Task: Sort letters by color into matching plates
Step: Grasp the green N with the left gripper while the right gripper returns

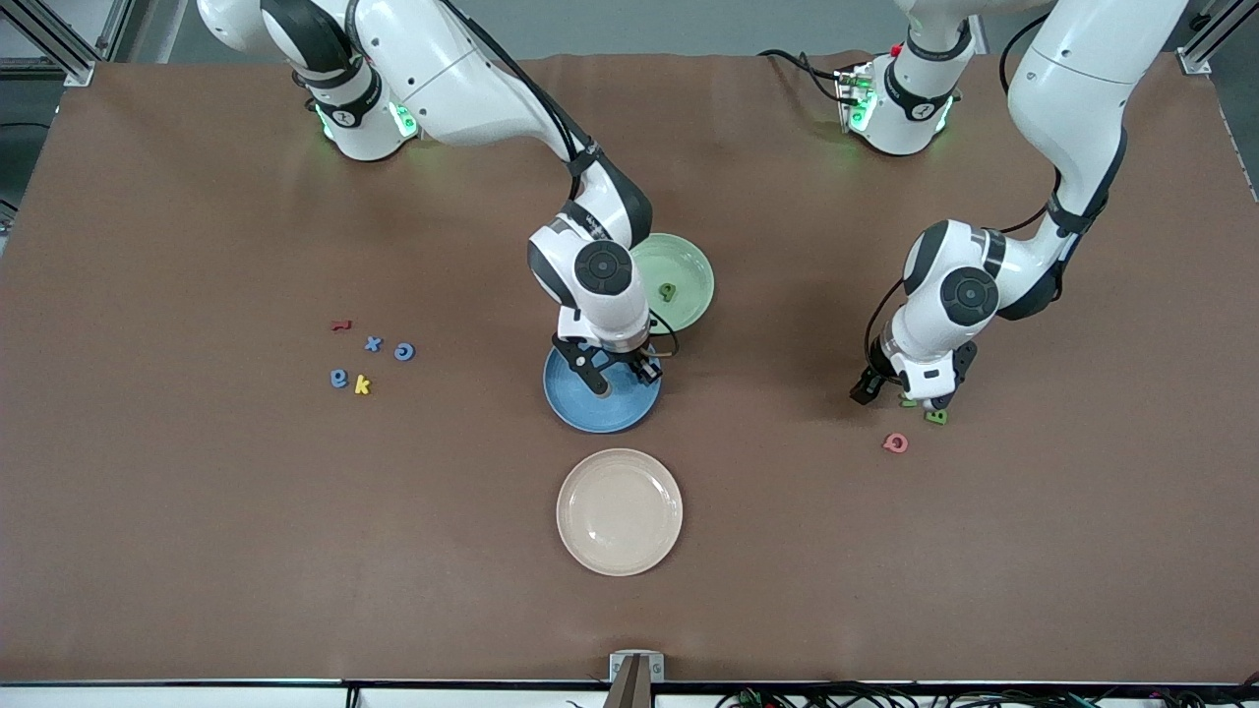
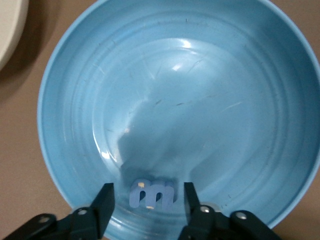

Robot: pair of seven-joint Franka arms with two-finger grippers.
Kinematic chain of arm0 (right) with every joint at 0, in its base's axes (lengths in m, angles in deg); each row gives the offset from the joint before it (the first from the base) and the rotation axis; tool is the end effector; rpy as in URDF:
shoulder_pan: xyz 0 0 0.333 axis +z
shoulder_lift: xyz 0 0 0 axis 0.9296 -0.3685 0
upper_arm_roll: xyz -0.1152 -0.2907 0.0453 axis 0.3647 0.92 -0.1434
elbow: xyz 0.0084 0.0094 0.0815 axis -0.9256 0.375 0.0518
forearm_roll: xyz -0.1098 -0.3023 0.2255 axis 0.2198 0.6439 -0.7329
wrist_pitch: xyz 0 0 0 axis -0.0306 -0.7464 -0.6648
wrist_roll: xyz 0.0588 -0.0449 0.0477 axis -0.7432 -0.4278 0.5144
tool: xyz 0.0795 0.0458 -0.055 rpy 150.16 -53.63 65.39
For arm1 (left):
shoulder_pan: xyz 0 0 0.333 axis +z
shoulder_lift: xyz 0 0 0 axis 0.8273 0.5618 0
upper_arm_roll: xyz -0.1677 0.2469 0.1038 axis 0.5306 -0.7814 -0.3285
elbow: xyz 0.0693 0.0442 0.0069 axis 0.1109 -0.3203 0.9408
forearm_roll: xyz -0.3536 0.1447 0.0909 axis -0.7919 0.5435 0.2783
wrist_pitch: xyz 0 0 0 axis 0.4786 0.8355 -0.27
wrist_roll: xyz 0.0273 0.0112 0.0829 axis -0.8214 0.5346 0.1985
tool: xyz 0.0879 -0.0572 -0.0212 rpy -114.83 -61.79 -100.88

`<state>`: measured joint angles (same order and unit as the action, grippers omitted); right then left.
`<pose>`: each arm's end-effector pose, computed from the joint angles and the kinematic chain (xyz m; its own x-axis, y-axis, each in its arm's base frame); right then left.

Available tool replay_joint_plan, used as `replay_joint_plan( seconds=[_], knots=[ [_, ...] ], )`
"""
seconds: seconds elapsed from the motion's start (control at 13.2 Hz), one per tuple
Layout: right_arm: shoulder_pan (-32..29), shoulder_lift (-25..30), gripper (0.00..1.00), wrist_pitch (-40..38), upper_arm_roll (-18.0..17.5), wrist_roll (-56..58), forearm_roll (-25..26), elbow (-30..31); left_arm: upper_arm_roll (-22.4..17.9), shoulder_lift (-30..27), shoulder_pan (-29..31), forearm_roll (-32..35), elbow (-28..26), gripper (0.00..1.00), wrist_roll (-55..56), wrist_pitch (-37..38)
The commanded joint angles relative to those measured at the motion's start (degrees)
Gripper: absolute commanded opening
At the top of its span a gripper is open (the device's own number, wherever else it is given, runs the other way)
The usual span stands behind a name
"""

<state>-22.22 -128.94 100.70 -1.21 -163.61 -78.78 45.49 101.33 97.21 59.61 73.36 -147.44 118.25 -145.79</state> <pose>0.5153 0.5110 0.1941 0.6245 -0.7794 -0.0511 -0.7806 -0.6206 -0.0738 0.5314 -0.1284 0.1733 0.5686 0.8219 -0.0350 0.8222 -0.5691 -0.0066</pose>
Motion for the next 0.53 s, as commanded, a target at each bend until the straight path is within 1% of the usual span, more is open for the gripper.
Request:
replay_joint_plan(
  seconds=[0.0, 0.3, 0.45],
  knots=[
    [0.34, -0.54, 1.0, -0.94, 0.41, -0.69, 0.65, -1.57, 0.14, 0.86, 0.25, 1.18, 0.5, 0.79, 0.07, -1.0],
    [-0.1, -0.28, 1.0, -0.94, 0.49, 1.16, 0.66, -1.57, 0.31, 1.47, -0.27, 1.18, 1.11, 0.78, 0.77, -1.0],
    [-0.37, 0.07, 1.0, -2.34, 0.58, 3.51, 0.74, -1.66, 0.22, 1.65, 0.16, 1.18, 1.11, 0.76, -0.19, -0.91]
  ],
)
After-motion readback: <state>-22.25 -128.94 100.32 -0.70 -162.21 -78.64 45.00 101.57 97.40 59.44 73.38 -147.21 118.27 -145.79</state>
